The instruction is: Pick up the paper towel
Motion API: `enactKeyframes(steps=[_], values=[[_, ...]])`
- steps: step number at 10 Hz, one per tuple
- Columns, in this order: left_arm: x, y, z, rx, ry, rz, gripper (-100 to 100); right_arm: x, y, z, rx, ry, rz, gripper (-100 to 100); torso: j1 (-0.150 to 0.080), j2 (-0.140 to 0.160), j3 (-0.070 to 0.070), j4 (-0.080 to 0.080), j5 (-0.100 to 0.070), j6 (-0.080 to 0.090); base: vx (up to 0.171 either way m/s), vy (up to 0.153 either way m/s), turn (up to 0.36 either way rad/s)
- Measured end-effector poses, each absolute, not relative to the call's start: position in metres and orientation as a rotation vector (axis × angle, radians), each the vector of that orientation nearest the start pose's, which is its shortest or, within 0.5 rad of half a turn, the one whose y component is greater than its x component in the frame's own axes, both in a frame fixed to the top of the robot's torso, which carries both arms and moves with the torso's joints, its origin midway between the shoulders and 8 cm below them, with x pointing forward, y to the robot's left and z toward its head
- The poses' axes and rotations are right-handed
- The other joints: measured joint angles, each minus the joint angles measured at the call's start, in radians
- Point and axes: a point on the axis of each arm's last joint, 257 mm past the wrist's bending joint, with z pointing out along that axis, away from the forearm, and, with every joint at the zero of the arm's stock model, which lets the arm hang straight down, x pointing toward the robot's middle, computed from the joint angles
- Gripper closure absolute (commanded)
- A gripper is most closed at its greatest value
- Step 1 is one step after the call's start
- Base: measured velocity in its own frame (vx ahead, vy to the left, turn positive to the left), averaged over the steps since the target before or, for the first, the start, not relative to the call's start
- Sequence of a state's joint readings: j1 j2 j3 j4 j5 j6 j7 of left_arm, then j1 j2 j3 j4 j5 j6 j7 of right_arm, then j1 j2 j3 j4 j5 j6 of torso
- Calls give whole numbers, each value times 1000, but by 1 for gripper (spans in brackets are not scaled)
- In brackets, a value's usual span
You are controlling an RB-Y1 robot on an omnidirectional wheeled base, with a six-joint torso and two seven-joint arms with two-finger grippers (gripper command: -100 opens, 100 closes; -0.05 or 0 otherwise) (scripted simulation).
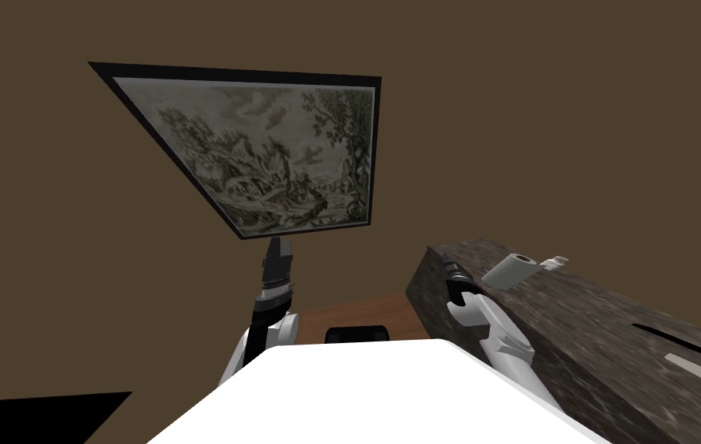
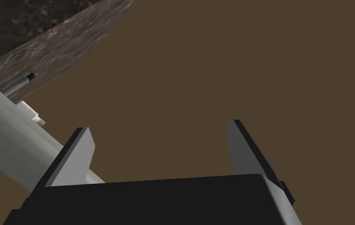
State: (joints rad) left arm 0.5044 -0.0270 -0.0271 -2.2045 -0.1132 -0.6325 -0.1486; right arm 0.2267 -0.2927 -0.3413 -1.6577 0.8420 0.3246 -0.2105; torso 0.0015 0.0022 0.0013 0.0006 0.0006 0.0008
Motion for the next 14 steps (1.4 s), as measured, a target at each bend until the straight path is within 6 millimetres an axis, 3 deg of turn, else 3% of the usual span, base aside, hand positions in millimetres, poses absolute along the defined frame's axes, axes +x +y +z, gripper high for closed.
enactKeyframes(steps=[5,7,14], values=[[339,256,13,-506,656,-1137,0,372,-614,-269,1040,1395,-276,-100,0,0,0,0,0,0,-12,31,64],[339,256,13,-506,656,-1138,0,354,-640,-274,1073,1389,-386,-100,0,0,0,0,0,0,-18,32,75],[339,256,13,-506,656,-1137,0,311,-683,-285,1114,1372,-638,-100,-2,-1,0,0,0,0,-4,11,33]])
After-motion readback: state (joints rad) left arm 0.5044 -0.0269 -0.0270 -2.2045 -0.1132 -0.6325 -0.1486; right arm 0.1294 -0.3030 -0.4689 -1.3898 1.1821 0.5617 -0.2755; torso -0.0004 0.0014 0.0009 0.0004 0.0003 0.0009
